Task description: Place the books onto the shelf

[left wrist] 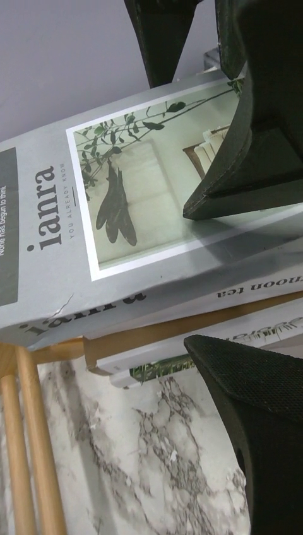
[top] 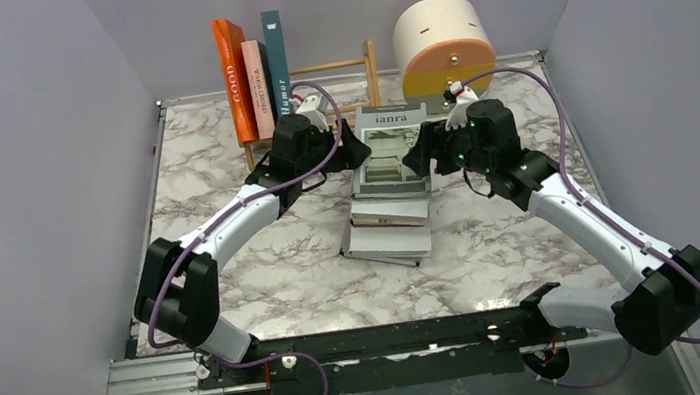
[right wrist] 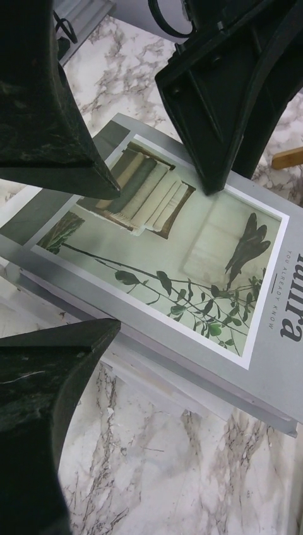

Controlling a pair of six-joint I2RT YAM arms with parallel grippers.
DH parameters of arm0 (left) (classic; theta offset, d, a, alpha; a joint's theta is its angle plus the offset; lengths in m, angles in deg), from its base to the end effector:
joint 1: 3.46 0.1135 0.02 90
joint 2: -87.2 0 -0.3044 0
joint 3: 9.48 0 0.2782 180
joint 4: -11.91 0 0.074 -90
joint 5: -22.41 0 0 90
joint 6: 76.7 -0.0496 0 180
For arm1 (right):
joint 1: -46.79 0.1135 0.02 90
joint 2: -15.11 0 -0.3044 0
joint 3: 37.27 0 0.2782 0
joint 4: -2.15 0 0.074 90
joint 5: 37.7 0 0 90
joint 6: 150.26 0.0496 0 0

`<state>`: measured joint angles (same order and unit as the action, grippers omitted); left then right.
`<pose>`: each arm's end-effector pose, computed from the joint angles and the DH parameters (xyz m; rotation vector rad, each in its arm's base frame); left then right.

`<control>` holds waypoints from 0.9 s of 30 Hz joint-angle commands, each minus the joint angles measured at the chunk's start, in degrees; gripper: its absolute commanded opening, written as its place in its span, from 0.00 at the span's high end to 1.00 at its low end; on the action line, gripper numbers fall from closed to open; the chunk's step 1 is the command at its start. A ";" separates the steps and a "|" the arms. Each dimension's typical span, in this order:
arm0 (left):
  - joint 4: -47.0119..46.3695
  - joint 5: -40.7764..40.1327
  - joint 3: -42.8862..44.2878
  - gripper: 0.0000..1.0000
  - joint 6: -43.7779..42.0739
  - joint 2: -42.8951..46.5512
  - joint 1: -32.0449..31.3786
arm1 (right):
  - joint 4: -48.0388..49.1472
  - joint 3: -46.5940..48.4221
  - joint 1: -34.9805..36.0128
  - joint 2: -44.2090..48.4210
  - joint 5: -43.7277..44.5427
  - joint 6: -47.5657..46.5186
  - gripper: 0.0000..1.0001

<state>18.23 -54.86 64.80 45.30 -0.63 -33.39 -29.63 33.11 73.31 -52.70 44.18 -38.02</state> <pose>0.3360 -0.2061 0.3109 0.1215 2.0203 -0.9217 0.2567 0.1359 0.3478 -0.1691 2.1375 0.6572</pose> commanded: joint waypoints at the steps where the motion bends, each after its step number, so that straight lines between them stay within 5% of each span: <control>1: -5.53 7.78 -0.93 0.39 3.13 -1.01 0.97 | 2.25 -0.76 0.06 -0.72 -3.03 0.01 0.33; 27: -16.05 24.09 -5.95 0.38 10.17 -5.07 8.75 | 6.94 -1.33 0.11 -5.26 -6.21 -1.91 0.39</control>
<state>6.19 -36.50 59.07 54.00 -4.13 -24.56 -25.24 32.50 73.31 -57.38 39.31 -38.61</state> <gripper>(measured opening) 0.616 0.615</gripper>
